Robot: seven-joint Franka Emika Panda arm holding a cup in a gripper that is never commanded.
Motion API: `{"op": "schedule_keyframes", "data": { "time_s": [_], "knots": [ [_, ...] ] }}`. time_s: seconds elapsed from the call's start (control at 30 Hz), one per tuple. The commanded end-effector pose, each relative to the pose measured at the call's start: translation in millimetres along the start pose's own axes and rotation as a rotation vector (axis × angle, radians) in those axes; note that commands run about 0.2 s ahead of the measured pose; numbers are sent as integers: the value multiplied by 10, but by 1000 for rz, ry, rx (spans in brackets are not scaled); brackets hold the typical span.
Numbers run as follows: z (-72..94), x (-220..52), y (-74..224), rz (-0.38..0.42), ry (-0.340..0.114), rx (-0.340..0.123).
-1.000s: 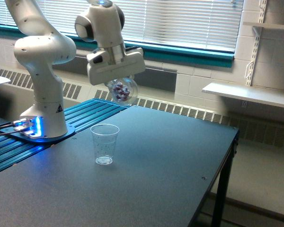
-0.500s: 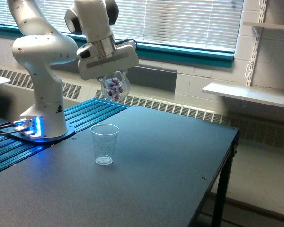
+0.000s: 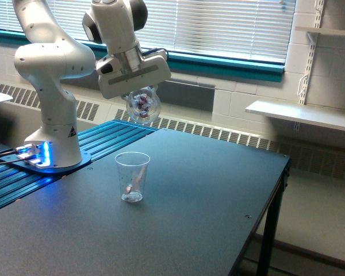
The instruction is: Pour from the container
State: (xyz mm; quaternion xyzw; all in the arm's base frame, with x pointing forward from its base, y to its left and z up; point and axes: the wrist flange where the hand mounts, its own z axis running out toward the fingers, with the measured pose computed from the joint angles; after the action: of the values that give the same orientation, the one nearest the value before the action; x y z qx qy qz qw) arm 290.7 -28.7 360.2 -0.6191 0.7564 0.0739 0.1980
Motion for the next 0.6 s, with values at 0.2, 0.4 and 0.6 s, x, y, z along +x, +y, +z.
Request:
{"op": "schedule_keyframes", "data": {
  "time_s": [0.2,0.4,0.6],
  "knots": [
    [162,17,106,-22,-12,-23],
    [179,-9,111,-18,-31,-15],
    [200,-50,129,-20,-63,-16]
  ]
}}
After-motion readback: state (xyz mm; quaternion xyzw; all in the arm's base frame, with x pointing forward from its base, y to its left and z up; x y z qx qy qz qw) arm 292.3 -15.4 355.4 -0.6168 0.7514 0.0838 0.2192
